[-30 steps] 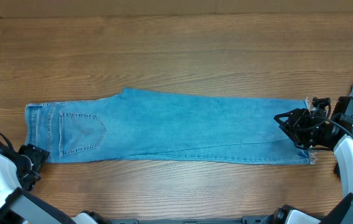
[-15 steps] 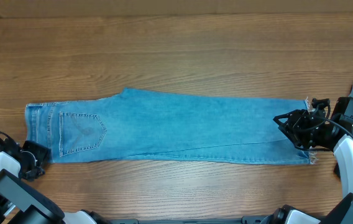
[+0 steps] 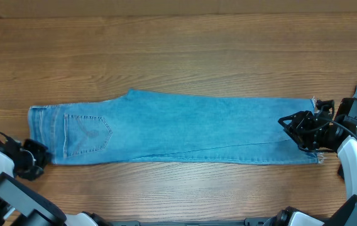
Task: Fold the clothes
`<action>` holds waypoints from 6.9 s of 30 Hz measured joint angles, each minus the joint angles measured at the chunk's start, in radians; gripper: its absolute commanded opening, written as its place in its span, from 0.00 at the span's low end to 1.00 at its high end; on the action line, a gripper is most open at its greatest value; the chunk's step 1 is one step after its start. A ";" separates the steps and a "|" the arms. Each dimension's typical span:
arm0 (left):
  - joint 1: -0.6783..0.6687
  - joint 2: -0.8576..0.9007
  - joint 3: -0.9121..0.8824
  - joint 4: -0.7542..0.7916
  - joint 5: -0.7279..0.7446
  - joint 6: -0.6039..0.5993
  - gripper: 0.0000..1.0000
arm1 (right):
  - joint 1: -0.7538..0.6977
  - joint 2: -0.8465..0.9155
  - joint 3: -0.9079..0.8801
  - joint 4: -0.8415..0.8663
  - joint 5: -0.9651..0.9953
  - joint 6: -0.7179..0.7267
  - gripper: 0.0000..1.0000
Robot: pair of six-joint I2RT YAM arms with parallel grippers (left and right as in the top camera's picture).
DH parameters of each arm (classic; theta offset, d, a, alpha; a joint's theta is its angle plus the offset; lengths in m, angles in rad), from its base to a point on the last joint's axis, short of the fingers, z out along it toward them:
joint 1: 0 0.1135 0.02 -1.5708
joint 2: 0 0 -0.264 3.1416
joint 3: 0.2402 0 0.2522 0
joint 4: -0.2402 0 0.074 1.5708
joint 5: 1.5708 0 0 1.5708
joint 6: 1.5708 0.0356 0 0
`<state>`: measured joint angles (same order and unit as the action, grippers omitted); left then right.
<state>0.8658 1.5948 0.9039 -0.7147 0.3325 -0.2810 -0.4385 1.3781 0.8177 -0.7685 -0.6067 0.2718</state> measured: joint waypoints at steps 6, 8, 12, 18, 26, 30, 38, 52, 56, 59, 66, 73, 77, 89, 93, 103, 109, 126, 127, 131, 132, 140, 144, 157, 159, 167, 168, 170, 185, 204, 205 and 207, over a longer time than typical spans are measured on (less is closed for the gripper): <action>-0.002 -0.087 0.135 -0.060 0.039 0.000 0.04 | -0.011 0.000 0.000 -0.001 0.139 0.095 0.50; -0.002 -0.110 0.157 -0.060 0.043 0.000 0.04 | -0.042 0.000 0.000 -0.001 0.169 0.130 0.50; -0.002 -0.125 0.167 -0.066 0.054 0.000 0.04 | -0.113 0.014 0.000 -0.011 0.203 0.162 0.49; -0.002 -0.125 0.167 -0.079 0.058 0.000 0.04 | -0.137 0.105 -0.002 -0.023 0.225 0.170 0.42; -0.002 -0.125 0.167 -0.084 0.061 0.000 0.04 | -0.128 0.211 -0.024 0.080 0.184 0.118 0.39; -0.002 -0.125 0.167 -0.087 0.061 0.000 0.04 | -0.129 0.217 -0.040 0.145 0.173 0.111 0.35; -0.002 -0.125 0.167 -0.090 0.061 0.000 0.04 | -0.128 0.217 -0.066 0.208 0.162 0.100 0.19; -0.002 -0.125 0.169 -0.091 0.081 0.000 0.04 | -0.136 0.216 -0.055 0.131 0.163 0.101 0.04; -0.002 -0.125 0.201 -0.116 0.087 0.000 0.04 | -0.160 0.195 0.000 0.047 0.161 0.102 0.04; -0.002 -0.125 0.247 -0.158 0.092 0.000 0.04 | -0.180 0.166 0.055 -0.031 0.163 0.102 0.04; -0.002 -0.125 0.406 -0.295 0.098 0.004 0.04 | -0.202 0.122 0.156 -0.185 0.203 0.101 0.04; -0.022 -0.127 0.516 -0.318 0.110 0.016 0.04 | -0.202 0.062 0.243 -0.169 0.136 0.102 0.04; -0.062 -0.133 0.526 -0.240 0.120 0.022 0.04 | -0.197 0.059 0.254 -0.063 0.047 0.130 0.04; -0.190 -0.132 0.532 -0.173 0.011 0.023 0.04 | -0.173 0.059 0.256 0.040 0.019 0.261 0.04; -0.190 -0.132 0.534 -0.154 -0.009 0.023 0.04 | -0.169 0.059 0.256 0.060 0.019 0.274 0.04; -0.281 -0.059 0.542 -0.026 -0.073 0.011 0.04 | -0.056 0.108 0.259 0.252 0.072 0.415 0.04; -0.343 0.098 0.547 0.122 -0.104 -0.039 0.04 | -0.009 0.218 0.261 0.430 0.091 0.532 0.04; -0.434 0.324 0.550 0.404 -0.117 -0.219 0.04 | 0.059 0.396 0.262 0.723 0.086 0.604 0.04; -0.435 0.324 0.551 0.394 -0.116 -0.218 0.04 | 0.058 0.396 0.262 0.723 0.073 0.593 0.04; -0.431 0.322 0.555 0.317 -0.108 -0.211 0.04 | 0.036 0.389 0.264 0.654 0.024 0.561 0.04; -0.427 0.319 0.556 0.298 -0.108 -0.207 0.04 | 0.029 0.384 0.264 0.616 0.018 0.555 0.04; -0.391 0.158 0.556 0.012 -0.162 -0.140 0.04 | -0.005 0.196 0.268 0.149 0.033 0.491 0.04; -0.374 0.027 0.556 -0.089 -0.224 -0.099 0.04 | -0.005 0.070 0.269 -0.093 0.073 0.449 0.04; -0.401 0.152 0.568 0.286 -0.265 -0.114 0.51 | 0.042 0.246 0.281 0.633 0.082 0.705 0.80; -0.404 0.252 0.585 0.304 -0.222 -0.149 0.74 | 0.055 0.348 0.288 0.782 0.061 0.757 1.00; -0.403 0.436 0.589 0.166 -0.130 -0.128 1.00 | 0.041 0.504 0.282 0.680 -0.071 0.665 1.00; -0.400 0.427 0.589 0.154 -0.126 -0.120 1.00 | 0.028 0.497 0.285 0.617 -0.079 0.615 1.00; -0.386 0.406 0.594 0.127 -0.122 -0.102 1.00 | 0.010 0.486 0.285 0.494 -0.080 0.526 1.00; -0.349 0.144 0.656 -0.137 -0.107 -0.006 0.91 | 0.058 0.468 0.284 0.500 0.114 0.167 0.53; -0.369 0.078 0.659 -0.293 -0.097 0.053 0.89 | 0.120 0.693 0.290 0.916 0.195 0.373 0.62; -0.369 0.078 0.659 -0.293 -0.097 0.053 0.89 | 0.120 0.694 0.290 0.920 0.194 0.378 0.62; -0.369 0.078 0.658 -0.292 -0.097 0.053 0.89 | 0.120 0.695 0.290 0.928 0.194 0.383 0.58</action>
<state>0.4973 1.6726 1.5623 -1.0069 0.2359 -0.2283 -0.3183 2.0735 1.1076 0.1593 -0.4126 0.6552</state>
